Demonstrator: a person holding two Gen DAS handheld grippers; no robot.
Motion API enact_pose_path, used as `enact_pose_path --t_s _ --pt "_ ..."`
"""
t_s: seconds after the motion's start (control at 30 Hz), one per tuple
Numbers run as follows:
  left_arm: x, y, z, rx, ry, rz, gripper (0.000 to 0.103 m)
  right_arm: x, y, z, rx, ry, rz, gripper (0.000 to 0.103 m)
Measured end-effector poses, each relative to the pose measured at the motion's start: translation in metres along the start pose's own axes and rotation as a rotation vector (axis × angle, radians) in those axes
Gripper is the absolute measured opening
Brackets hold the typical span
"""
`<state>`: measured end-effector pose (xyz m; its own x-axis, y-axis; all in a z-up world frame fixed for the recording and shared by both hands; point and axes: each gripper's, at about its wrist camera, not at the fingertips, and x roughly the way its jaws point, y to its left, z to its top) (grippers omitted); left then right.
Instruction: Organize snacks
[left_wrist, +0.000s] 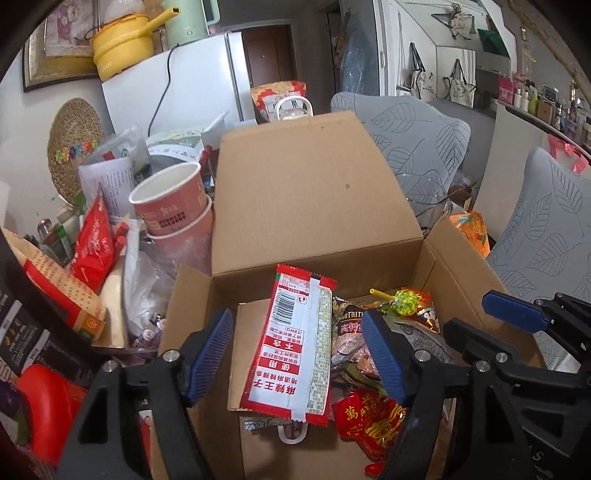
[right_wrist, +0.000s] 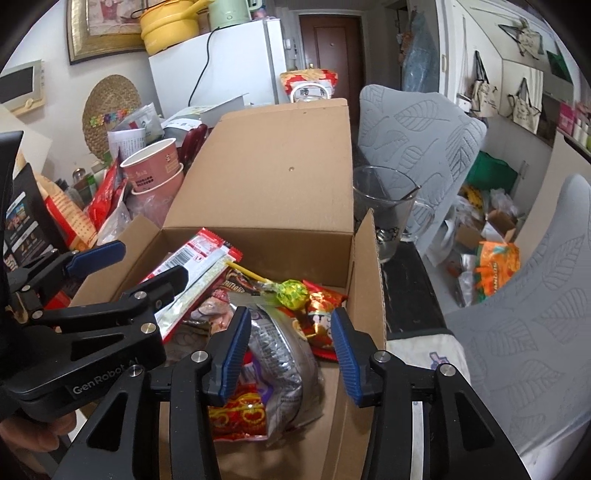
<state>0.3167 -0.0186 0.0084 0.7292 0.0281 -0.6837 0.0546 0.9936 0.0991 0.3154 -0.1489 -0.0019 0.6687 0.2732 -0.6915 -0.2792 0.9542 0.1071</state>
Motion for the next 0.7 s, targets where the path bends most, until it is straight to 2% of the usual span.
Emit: enact_pose_path --t_s 0.33,0.7 --pt "-0.049 0.014 0.007 -0.044 -0.071 0.007 0.073 -0.043 0.016 0.004 -0.03 -0.071 0.0 0.045" --pt "-0.126 0.022 0.003 -0.056 -0.168 -0.001 0.073 -0.12 0.036 0.002 -0.06 -0.209 0.006 0.045"
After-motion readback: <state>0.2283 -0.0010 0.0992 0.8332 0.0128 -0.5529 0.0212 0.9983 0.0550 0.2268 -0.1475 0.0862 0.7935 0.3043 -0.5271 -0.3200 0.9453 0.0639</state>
